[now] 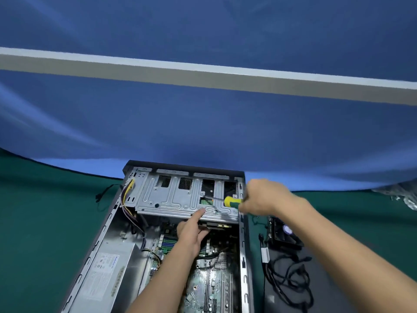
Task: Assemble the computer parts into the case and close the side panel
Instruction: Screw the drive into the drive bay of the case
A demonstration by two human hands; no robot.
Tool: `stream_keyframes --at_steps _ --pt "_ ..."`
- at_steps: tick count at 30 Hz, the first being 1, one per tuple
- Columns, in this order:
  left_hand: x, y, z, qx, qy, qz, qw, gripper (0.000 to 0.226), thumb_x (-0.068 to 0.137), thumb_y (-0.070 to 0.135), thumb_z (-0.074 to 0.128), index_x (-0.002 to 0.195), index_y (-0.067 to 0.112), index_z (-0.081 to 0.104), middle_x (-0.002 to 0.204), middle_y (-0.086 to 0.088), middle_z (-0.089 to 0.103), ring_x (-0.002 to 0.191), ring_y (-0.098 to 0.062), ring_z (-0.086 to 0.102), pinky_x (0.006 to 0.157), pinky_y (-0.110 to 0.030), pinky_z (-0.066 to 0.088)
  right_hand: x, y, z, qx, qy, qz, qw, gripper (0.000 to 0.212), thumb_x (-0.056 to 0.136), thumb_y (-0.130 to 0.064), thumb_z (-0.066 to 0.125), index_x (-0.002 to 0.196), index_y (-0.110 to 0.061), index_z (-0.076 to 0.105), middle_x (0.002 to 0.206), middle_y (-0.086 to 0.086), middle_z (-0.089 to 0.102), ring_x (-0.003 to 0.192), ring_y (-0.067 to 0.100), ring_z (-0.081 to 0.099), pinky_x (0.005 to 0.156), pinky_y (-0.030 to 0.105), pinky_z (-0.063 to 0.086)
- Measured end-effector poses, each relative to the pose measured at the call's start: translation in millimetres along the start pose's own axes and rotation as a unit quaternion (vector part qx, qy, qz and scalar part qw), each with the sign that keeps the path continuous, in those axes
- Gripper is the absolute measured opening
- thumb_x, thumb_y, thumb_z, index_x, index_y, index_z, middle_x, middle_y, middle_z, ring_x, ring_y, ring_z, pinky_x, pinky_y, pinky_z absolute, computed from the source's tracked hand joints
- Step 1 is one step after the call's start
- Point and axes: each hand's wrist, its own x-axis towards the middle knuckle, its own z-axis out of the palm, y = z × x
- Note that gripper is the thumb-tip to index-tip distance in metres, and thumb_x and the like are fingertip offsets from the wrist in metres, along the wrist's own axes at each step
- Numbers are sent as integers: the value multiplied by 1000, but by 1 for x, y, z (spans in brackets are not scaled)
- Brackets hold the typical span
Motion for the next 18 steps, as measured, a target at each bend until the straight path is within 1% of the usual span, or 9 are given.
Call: stream_keyframes --at_steps 2,4,5,8,10,12,14,16,18 --pt "-10 -5 8 1 22 -9 1000 70 80 24 75 134 -1 39 126 -27 48 92 -27 59 85 -37 54 -5 17 25 46 -13 13 999 38 82 -46 57 64 -15 44 62 -2 48 57 17 44 48 24 27" --pt "-19 -6 15 -5 40 -19 999 61 82 26 72 131 0 45 125 -31 49 75 -24 61 87 -38 53 -9 33 51 144 2 33 989 37 82 -47 55 65 -14 48 58 -1 48 54 19 43 48 25 28" --pt "-22 -5 17 1 45 -19 999 58 84 25 71 130 1 46 126 -32 48 71 -24 60 86 -37 54 -11 40 65 199 10 46 979 35 82 -45 55 66 -15 51 58 1 53 54 21 46 50 26 31" --pt "-27 -5 20 25 44 -14 999 53 87 22 67 130 0 45 129 -31 47 80 -30 62 82 -38 54 -19 62 106 375 27 81 923 24 82 -33 59 67 -15 57 62 3 64 55 16 54 55 26 40" --pt "-27 -7 19 49 41 -8 998 50 88 23 66 127 0 47 124 -29 50 94 -34 63 78 -40 56 -25 72 131 454 44 115 883 19 81 -26 64 66 -15 57 52 -5 55 45 6 48 47 20 38" --pt "-27 -7 17 78 37 -4 996 50 88 25 65 127 0 46 107 -23 55 95 -36 65 73 -41 58 -28 78 154 488 49 159 857 18 78 -23 66 66 -16 56 50 -8 48 46 5 45 43 20 35" --pt "-26 -6 13 109 29 -4 994 48 89 28 64 125 1 47 97 -17 56 91 -34 66 74 -42 57 -26 81 176 494 28 185 849 22 79 -23 66 64 -16 52 55 -4 47 53 12 44 51 26 33" --pt "-25 -3 9 146 20 -10 989 44 89 33 63 120 6 47 98 -17 60 88 -30 68 70 -41 56 -21 79 196 488 -1 197 850 33 81 -21 65 57 -15 44 55 1 44 53 16 41 53 29 29" --pt "-25 -1 7 175 11 -22 984 41 89 40 61 115 12 47 100 -17 64 86 -26 69 64 -38 55 -16 76 211 469 -23 213 857 43 84 -23 64 50 -15 39 47 -2 41 47 14 39 51 28 28"
